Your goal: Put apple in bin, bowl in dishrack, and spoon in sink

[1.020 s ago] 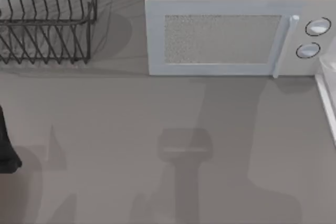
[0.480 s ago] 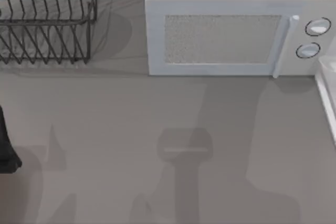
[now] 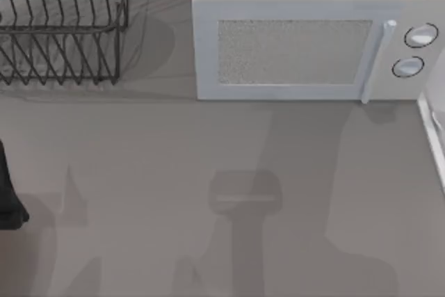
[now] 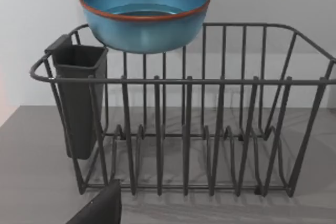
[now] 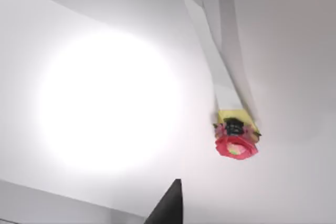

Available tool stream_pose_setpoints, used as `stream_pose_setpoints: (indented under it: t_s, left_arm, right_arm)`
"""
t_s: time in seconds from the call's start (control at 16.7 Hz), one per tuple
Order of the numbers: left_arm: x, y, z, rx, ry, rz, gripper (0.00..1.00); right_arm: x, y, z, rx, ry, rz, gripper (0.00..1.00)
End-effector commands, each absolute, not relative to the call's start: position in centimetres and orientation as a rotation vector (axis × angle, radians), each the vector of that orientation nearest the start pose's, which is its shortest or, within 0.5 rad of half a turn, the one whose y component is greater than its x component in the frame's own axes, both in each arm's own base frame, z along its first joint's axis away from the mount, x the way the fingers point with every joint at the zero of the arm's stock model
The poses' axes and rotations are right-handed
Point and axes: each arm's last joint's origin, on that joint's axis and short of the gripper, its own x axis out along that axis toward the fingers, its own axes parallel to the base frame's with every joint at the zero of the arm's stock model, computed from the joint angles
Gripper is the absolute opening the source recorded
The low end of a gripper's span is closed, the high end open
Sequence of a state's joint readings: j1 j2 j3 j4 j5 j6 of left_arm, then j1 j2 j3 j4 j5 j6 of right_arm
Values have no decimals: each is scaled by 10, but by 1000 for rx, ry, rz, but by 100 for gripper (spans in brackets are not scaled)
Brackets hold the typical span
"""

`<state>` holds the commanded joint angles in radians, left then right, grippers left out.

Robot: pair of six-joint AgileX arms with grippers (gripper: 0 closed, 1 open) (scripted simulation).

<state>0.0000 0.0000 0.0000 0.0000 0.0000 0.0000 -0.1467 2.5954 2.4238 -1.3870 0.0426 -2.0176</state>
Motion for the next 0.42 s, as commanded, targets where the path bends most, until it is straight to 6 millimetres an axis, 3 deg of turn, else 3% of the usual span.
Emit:
stream_pose_setpoints:
  t_s: [0.12, 0.42]
  left_arm:
    - [106, -1, 160, 0, 0, 0, 100]
    - [106, -1, 160, 0, 0, 0, 100]
  right_arm:
    - [500, -68, 156, -1466, 1071, 1418, 100]
    - [500, -68, 156, -1466, 1071, 1418, 100]
